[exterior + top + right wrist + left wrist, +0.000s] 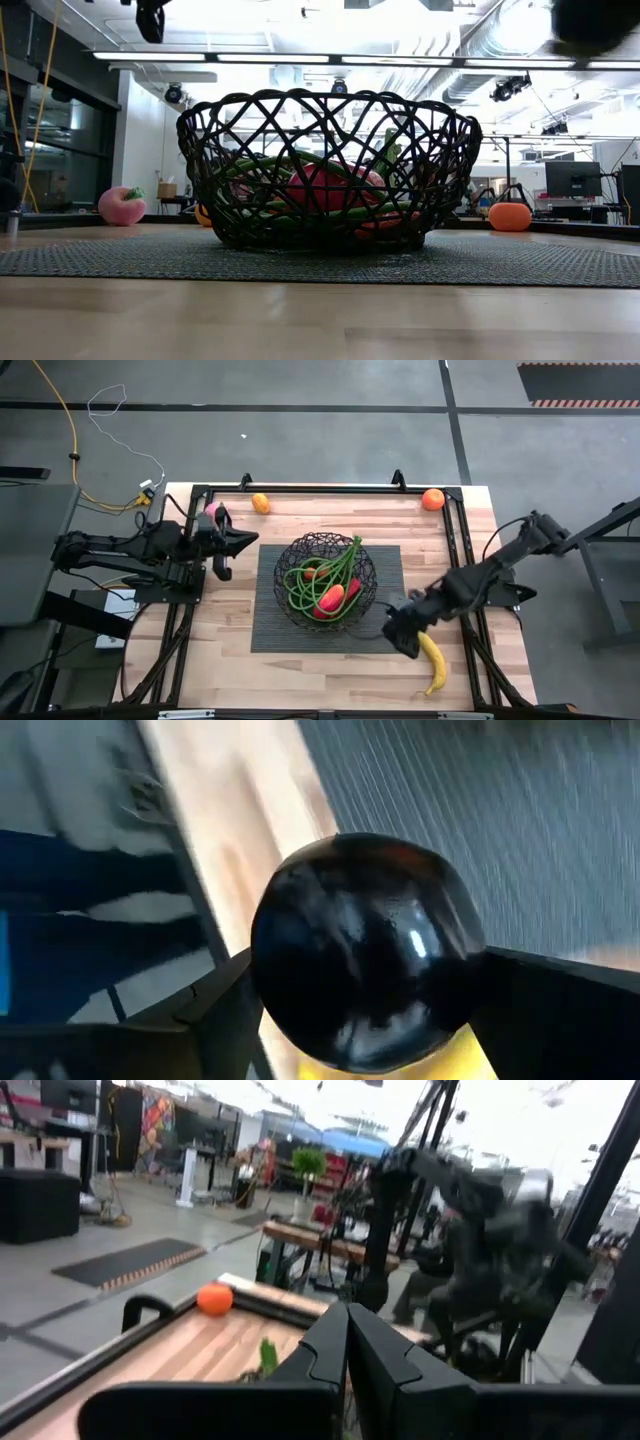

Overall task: Build produce basket
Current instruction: Put the purple mangosteen into the black wire basket

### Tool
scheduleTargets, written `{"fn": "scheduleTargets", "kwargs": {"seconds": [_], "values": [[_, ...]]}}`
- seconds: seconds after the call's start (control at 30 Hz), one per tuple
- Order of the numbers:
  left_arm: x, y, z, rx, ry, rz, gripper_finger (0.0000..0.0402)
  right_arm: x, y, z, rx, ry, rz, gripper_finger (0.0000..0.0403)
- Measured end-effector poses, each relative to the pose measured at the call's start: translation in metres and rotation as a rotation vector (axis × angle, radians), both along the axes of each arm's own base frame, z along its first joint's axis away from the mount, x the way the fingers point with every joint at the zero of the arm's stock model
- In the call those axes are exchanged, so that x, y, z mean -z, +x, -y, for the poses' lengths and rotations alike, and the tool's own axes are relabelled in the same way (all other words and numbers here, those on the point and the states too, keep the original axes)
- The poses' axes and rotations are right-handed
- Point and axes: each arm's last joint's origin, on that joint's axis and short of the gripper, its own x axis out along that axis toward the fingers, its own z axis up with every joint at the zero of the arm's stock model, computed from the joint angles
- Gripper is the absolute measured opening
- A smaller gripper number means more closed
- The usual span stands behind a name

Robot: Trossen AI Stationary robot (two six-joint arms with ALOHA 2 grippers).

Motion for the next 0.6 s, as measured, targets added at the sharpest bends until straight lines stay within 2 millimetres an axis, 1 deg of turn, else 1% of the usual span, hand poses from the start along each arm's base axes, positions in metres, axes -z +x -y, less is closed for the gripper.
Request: {"fn": "scheduleTargets", "kwargs": {"seconds": [0.13,0.3,0.43,0.53,0.6], "values": [[0.004,0.002,0.0,0.002,-0.035,-0.024,0.0001,-0.014,0.023,0.025,-0.049,-0.071,0.25,0.027],[0.002,0.004,0.0,0.006,-0.073,0.002,0.0,-0.033,0.053,0.061,-0.058,-0.212,0.564,0.027],[0.001,0.009,0.0,0.022,-0.098,-0.002,0.0,-0.043,0.065,0.093,-0.038,-0.333,0.69,0.027],[-0.002,0.018,0.0,0.062,-0.092,-0.027,0.0,-0.048,0.068,0.117,-0.01,-0.401,0.737,0.027],[-0.008,0.024,0.001,0.085,-0.071,-0.038,0.0,-0.05,0.069,0.13,-0.002,-0.41,0.759,0.027]]}}
